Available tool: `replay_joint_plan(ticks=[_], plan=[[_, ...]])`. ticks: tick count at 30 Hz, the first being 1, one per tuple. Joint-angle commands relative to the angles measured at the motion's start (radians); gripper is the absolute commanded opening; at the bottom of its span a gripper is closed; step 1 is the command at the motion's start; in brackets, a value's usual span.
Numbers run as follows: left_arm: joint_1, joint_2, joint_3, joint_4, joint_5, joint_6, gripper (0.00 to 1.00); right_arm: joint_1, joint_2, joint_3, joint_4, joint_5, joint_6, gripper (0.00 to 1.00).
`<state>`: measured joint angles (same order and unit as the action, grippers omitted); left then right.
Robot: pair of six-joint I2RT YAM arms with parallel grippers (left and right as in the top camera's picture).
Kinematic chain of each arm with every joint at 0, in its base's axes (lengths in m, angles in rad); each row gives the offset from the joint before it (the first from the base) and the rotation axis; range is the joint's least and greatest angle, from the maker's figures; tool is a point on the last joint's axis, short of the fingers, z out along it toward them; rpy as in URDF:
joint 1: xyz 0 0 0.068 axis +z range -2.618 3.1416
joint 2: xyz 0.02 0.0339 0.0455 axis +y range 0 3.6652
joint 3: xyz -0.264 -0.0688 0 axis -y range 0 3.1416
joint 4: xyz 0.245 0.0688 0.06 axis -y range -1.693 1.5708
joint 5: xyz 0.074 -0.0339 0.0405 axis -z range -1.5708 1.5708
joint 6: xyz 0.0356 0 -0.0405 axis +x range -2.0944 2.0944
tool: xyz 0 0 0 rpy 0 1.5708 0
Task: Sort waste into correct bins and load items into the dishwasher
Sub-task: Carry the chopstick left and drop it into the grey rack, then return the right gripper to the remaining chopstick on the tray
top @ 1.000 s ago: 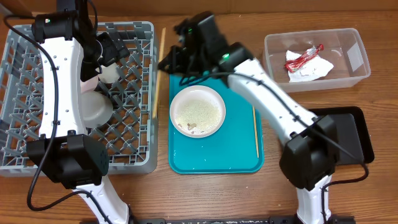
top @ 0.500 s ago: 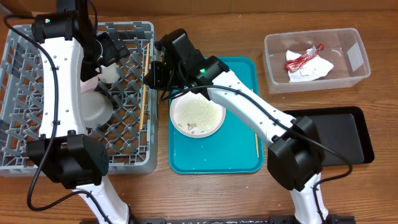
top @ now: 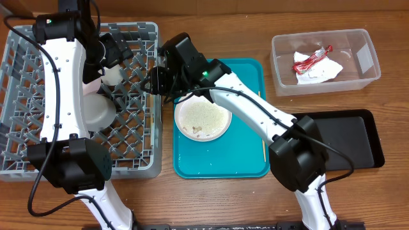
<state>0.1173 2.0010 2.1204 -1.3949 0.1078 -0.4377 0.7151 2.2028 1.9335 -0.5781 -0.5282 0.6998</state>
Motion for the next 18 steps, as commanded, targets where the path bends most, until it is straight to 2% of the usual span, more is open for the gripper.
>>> replay_joint_plan(ticks=[1, 6, 9, 12, 15, 18], plan=[[-0.006, -0.026, 0.009, 0.002, -0.011, 0.019, 1.00, -0.002, 0.021, 0.012, 0.001, -0.016, -0.046, 0.63], [-0.006, -0.026, 0.009, 0.002, -0.011, 0.019, 1.00, -0.013, -0.003, 0.013, -0.010, 0.014, -0.084, 0.68], [-0.006, -0.026, 0.009, 0.002, -0.011, 0.019, 1.00, -0.042, -0.052, 0.018, -0.065, 0.079, -0.111, 0.70], [-0.006, -0.026, 0.009, 0.002, -0.011, 0.019, 1.00, -0.072, -0.112, 0.048, -0.164, 0.143, -0.205, 0.74], [-0.006, -0.026, 0.009, 0.002, -0.011, 0.019, 1.00, -0.093, -0.180, 0.101, -0.332, 0.330, -0.249, 0.78], [-0.006, -0.026, 0.009, 0.002, -0.011, 0.019, 1.00, -0.117, -0.239, 0.135, -0.478, 0.530, -0.262, 0.89]])
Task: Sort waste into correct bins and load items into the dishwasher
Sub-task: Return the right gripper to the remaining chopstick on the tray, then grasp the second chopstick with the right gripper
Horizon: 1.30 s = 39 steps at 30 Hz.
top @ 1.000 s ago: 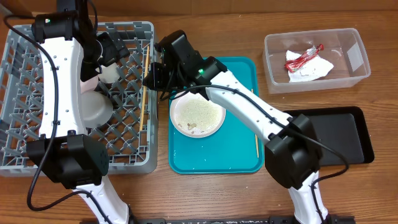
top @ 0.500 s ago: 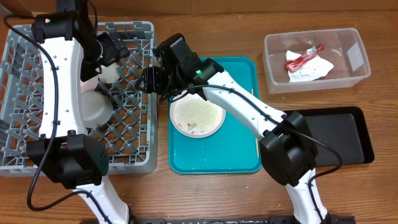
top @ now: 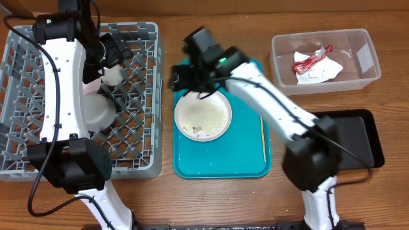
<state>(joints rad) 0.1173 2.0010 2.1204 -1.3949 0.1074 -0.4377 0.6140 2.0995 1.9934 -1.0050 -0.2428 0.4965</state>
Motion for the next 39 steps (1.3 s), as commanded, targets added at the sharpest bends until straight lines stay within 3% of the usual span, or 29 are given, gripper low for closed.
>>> replay_joint_plan(ticks=[1, 6, 9, 11, 14, 15, 24, 28, 39], plan=[[-0.006, -0.026, 0.009, 0.002, -0.011, 0.019, 1.00, -0.026, -0.151, 0.077, -0.090, 0.288, -0.059, 0.89], [-0.006, -0.026, 0.009, 0.002, -0.011, 0.019, 1.00, -0.094, -0.171, 0.071, -0.316, 0.397, -0.059, 0.89], [-0.006, -0.026, 0.009, 0.002, -0.011, 0.019, 1.00, -0.140, -0.166, 0.029, -0.385, 0.399, -0.059, 0.84], [-0.006, -0.026, 0.009, 0.002, -0.011, 0.019, 1.00, -0.166, -0.166, -0.016, -0.396, 0.396, -0.059, 0.74], [-0.006, -0.026, 0.009, 0.002, -0.011, 0.019, 1.00, -0.187, -0.166, -0.100, -0.376, 0.364, -0.059, 0.47], [-0.006, -0.026, 0.009, 0.002, -0.011, 0.019, 1.00, -0.189, -0.166, -0.132, -0.360, 0.345, -0.059, 0.45], [-0.006, -0.026, 0.009, 0.002, -0.011, 0.019, 1.00, -0.188, -0.166, -0.470, -0.117, 0.293, -0.052, 0.45], [-0.006, -0.026, 0.009, 0.002, -0.011, 0.019, 1.00, -0.188, -0.166, -0.592, -0.021, 0.294, -0.052, 0.40], [-0.006, -0.026, 0.009, 0.002, -0.011, 0.019, 1.00, -0.188, -0.164, -0.667, 0.055, 0.373, -0.052, 0.41]])
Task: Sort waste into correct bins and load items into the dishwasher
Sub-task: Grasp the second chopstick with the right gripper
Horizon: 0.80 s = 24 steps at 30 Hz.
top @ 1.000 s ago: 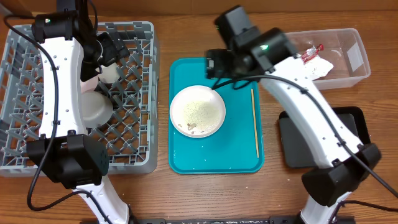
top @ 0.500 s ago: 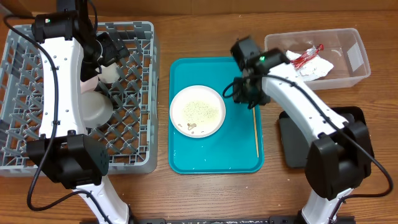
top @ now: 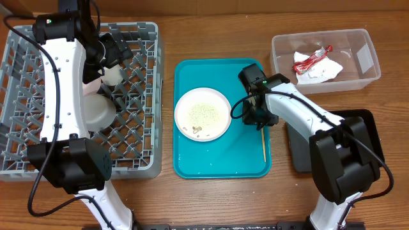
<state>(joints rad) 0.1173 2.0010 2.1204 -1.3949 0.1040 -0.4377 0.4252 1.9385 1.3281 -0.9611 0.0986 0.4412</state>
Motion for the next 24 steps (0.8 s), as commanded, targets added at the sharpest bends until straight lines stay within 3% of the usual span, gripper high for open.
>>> replay_joint_plan(ticks=[1, 24], plan=[[-0.006, -0.026, 0.009, 0.002, -0.007, 0.019, 1.00, 0.001, -0.003, -0.002, 0.014, 0.032, 0.003, 0.41], [-0.007, -0.026, 0.009, 0.002, -0.007, 0.019, 1.00, 0.001, 0.037, -0.061, 0.098, 0.109, 0.000, 0.42]])
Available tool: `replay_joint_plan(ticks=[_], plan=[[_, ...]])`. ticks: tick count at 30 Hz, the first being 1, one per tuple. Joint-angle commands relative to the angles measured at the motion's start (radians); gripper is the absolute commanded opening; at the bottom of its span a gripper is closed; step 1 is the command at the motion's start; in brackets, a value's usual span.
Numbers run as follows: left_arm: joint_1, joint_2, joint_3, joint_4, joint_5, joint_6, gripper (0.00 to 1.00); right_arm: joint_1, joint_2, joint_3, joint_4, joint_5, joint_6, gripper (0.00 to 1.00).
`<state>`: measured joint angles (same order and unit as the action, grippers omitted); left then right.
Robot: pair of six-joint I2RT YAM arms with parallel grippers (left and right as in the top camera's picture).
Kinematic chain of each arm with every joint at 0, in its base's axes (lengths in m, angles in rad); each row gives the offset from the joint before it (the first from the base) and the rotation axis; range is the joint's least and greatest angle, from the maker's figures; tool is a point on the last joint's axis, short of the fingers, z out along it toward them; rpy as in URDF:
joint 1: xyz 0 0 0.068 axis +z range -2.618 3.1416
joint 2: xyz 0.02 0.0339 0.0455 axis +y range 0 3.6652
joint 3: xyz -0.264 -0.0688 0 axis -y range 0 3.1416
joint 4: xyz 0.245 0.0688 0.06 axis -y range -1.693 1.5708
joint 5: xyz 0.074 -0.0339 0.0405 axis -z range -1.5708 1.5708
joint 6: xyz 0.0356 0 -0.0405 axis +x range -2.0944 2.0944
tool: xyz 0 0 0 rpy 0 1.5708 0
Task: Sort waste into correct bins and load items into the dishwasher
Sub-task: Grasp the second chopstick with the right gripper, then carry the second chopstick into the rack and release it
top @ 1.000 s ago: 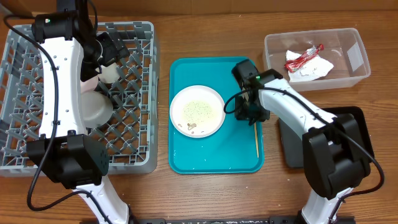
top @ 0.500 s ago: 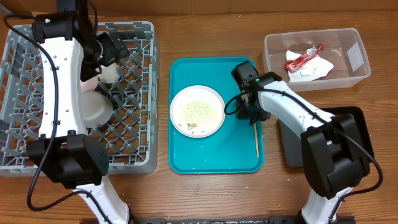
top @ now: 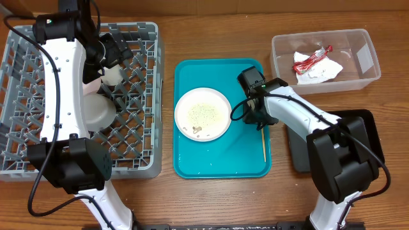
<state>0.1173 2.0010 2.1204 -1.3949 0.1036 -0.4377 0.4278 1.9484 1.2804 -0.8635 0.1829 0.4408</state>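
Observation:
A white plate with crumbs and food scraps lies on the teal tray. A thin wooden stick lies along the tray's right side. My right gripper points down over the stick's upper end, and its fingers are hidden under the wrist. The left arm reaches over the grey dish rack. There the left gripper sits just above a white cup; its jaws cannot be made out. A second white cup lies in the rack.
A clear bin at the back right holds a red wrapper and crumpled paper. A black bin stands right of the tray, partly under my right arm. Bare wooden table runs along the front edge.
My right gripper has shifted very slightly left and up by the wooden stick. The left arm, plate, cups and bins are unchanged.
My right gripper was first at the dish rack's right edge, beyond the tray's top left corner. Then it was over the tray's back edge above the plate. After that it stood at the tray's right side by the stick, where it remains. The left arm never moved.

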Motion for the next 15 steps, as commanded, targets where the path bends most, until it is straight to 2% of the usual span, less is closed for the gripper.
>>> replay_joint_plan(ticks=[1, 4, 6, 11, 13, 15], plan=[[-0.006, -0.026, 0.009, 0.002, -0.007, 0.019, 1.00, -0.002, 0.036, -0.014, 0.001, 0.024, 0.000, 0.41], [-0.006, -0.026, 0.009, 0.002, -0.007, 0.019, 1.00, -0.002, 0.068, -0.014, 0.001, 0.022, 0.000, 0.41], [-0.006, -0.026, 0.009, 0.002, -0.007, 0.019, 1.00, -0.002, 0.084, -0.014, -0.002, 0.020, 0.000, 0.38], [-0.007, -0.026, 0.009, 0.002, -0.007, 0.019, 1.00, -0.002, 0.087, 0.003, -0.005, -0.064, 0.006, 0.11], [-0.007, -0.026, 0.009, 0.001, -0.007, 0.019, 1.00, -0.002, 0.087, 0.027, -0.016, -0.114, 0.014, 0.04], [-0.007, -0.027, 0.009, 0.002, -0.007, 0.019, 1.00, -0.002, 0.085, 0.064, -0.045, -0.137, 0.045, 0.04]])
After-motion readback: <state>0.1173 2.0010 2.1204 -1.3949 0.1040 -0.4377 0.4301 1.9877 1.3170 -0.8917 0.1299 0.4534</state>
